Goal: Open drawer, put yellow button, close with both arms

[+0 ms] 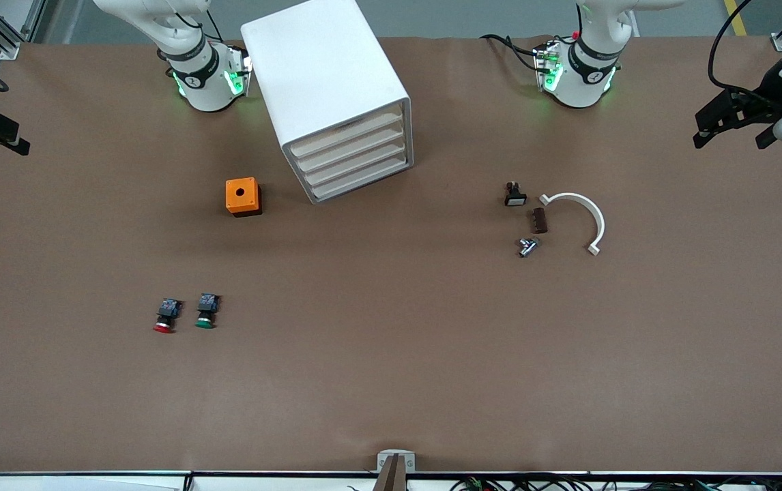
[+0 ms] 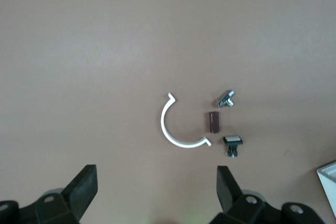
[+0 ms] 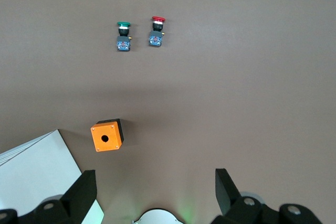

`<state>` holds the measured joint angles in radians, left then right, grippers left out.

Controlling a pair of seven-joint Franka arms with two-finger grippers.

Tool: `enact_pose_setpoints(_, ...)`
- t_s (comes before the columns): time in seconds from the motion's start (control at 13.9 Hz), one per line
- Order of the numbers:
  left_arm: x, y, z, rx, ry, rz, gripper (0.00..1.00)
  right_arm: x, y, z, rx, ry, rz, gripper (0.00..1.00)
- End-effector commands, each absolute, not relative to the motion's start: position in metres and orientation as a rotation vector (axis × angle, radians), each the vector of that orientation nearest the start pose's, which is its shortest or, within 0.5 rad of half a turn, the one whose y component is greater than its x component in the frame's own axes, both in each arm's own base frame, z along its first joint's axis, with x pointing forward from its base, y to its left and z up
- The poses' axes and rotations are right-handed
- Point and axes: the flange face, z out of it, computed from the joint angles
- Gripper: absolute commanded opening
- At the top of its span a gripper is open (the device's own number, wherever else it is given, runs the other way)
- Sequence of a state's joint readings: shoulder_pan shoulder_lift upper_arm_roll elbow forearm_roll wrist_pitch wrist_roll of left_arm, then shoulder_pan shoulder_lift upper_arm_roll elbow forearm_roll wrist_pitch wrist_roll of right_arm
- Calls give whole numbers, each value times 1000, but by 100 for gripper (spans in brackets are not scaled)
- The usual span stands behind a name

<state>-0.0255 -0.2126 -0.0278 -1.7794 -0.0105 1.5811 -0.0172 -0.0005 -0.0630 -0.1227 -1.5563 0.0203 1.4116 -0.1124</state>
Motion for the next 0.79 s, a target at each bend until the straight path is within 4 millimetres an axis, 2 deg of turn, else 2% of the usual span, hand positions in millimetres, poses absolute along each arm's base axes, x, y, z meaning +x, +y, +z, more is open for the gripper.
enact_pose_setpoints(0.0, 486, -28, 642, -3143, 43, 10, 100, 507, -61, 658, -3107, 1, 93, 100)
enact_pose_setpoints(0.72, 489, -33, 645, -3143, 55, 0, 100, 507, -61, 662, -3112, -1, 68, 100)
